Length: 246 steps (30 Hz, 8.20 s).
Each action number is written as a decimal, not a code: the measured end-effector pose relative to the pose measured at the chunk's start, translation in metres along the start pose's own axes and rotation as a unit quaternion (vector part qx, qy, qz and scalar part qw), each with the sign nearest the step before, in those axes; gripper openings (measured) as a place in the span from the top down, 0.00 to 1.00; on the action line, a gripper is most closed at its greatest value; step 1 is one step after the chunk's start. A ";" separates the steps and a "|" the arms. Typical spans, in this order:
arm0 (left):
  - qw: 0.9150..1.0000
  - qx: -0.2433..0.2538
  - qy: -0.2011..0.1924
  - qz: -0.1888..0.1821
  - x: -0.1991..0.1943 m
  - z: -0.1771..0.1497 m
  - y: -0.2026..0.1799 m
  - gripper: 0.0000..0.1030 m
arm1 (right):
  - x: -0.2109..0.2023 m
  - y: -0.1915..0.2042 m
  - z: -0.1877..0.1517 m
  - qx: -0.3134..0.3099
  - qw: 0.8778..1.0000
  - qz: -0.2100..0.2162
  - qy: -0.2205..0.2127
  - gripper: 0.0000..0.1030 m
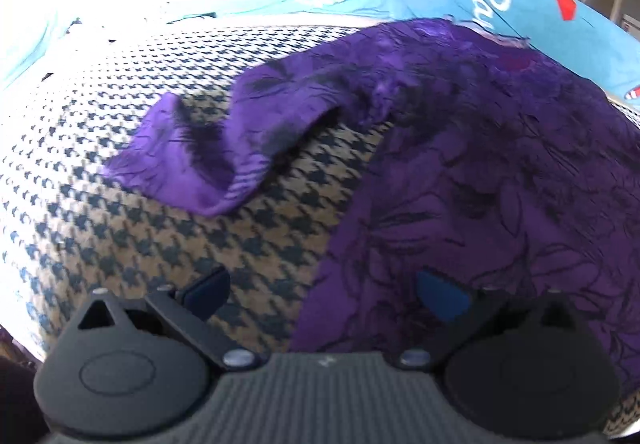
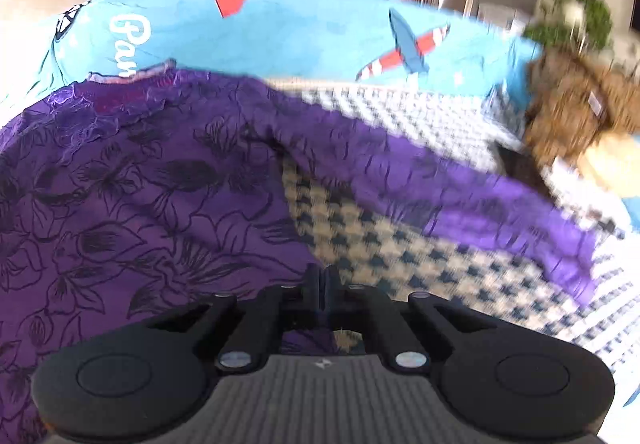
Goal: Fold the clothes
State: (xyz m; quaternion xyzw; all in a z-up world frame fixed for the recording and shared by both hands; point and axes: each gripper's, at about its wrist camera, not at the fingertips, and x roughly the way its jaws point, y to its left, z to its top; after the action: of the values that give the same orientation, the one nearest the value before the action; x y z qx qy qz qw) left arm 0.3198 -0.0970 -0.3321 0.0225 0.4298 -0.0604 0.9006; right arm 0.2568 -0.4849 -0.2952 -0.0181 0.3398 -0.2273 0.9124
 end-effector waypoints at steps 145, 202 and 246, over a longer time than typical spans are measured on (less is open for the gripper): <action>0.951 -0.088 -0.078 0.287 0.070 0.184 0.127 0.85 | -0.057 0.260 -0.003 -0.151 0.882 0.446 -0.027 0.50; 0.939 -0.172 -0.056 0.293 0.061 0.169 0.168 0.39 | -0.048 0.273 -0.011 -0.184 0.877 0.444 -0.001 0.50; 0.996 -0.055 0.030 -0.068 0.098 0.140 -0.036 0.89 | -0.052 0.237 -0.016 -0.166 0.892 0.420 0.011 0.50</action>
State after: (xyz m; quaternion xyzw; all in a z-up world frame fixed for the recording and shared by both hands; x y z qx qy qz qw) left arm 0.4840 -0.1547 -0.3196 -0.0545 0.4596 -0.0972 0.8811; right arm 0.3076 -0.2481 -0.3203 -0.0225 0.3589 0.2373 0.9024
